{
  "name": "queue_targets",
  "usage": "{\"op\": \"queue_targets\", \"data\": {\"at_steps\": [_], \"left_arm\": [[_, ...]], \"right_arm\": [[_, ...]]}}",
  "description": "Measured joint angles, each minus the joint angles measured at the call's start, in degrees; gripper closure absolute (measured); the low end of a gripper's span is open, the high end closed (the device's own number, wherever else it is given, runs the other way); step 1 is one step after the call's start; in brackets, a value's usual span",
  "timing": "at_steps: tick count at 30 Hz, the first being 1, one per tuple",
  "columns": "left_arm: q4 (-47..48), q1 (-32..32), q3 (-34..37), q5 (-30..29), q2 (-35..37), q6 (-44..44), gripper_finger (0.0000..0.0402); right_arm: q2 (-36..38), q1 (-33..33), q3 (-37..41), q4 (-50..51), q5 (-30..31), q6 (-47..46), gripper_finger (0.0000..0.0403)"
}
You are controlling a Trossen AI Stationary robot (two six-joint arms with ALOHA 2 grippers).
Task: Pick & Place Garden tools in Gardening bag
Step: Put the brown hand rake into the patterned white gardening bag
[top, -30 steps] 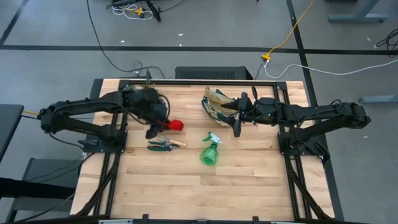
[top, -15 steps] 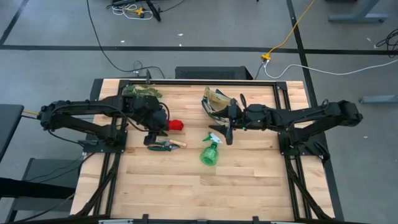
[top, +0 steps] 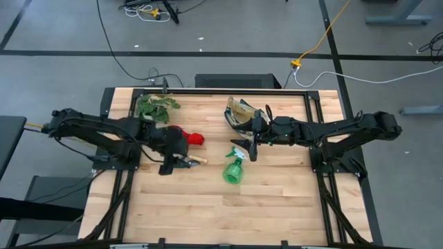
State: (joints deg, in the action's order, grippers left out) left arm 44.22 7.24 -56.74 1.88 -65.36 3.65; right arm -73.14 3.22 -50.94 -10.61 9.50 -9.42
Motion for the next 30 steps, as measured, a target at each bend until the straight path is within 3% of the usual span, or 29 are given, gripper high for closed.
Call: {"op": "queue_targets", "data": {"at_steps": [4,19,30], "left_arm": [[0.84,2.21,-0.02,-4.61,-2.6,0.57,0.0271],[-2.73,2.88,0.01,-10.75,-18.69,-1.7,0.0271],[-8.15,1.11,-0.01,-11.29,-24.63,-4.75,0.0271]], "right_arm": [[0.0,0.0,0.0,-0.26,0.02,0.28,0.014],[0.02,0.0,0.0,-0.85,0.07,1.55,0.014],[0.02,0.0,0.0,-0.95,0.02,1.95,0.014]]}}
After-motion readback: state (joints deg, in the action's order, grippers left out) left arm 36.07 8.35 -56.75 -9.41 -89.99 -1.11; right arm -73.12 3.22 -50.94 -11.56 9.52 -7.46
